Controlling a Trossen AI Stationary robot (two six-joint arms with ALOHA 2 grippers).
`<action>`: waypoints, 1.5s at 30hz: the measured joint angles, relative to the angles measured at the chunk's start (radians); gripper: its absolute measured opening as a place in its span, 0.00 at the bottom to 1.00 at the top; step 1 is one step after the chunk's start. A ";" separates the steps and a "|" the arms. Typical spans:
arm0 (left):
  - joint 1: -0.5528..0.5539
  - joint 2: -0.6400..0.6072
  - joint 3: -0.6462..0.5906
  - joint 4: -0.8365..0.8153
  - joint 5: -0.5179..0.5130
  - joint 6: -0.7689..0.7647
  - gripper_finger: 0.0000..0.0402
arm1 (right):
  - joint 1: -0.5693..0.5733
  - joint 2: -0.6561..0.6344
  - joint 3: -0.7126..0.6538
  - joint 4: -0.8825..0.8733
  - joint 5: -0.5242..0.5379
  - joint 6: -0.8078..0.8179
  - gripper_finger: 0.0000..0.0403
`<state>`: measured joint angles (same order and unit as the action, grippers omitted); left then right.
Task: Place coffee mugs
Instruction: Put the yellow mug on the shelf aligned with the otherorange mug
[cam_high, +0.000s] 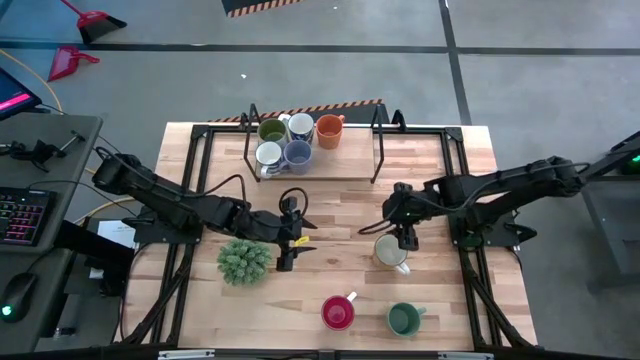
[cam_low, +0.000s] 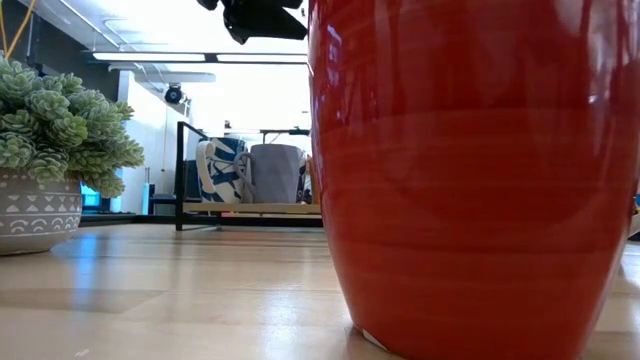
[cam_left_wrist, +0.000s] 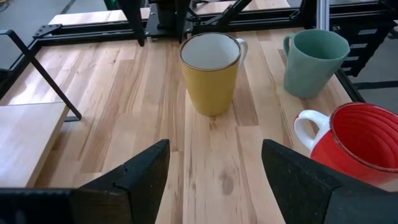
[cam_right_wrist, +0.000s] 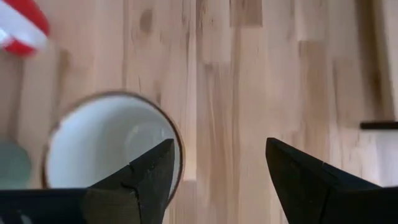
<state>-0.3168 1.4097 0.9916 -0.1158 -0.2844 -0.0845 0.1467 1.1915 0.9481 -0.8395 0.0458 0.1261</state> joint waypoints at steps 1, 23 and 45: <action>0.000 0.000 0.000 0.000 0.000 0.000 0.61 | 0.000 0.015 0.002 -0.014 -0.005 0.000 0.57; 0.000 0.000 0.000 0.000 0.001 -0.026 0.61 | 0.078 0.271 0.003 0.015 0.014 0.156 0.57; 0.000 0.000 0.000 -0.103 0.013 -0.141 0.61 | 0.077 0.282 0.005 0.062 0.146 0.298 0.03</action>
<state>-0.3172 1.4101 0.9916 -0.2188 -0.2718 -0.2256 0.2237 1.4736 0.9532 -0.7780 0.1923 0.4242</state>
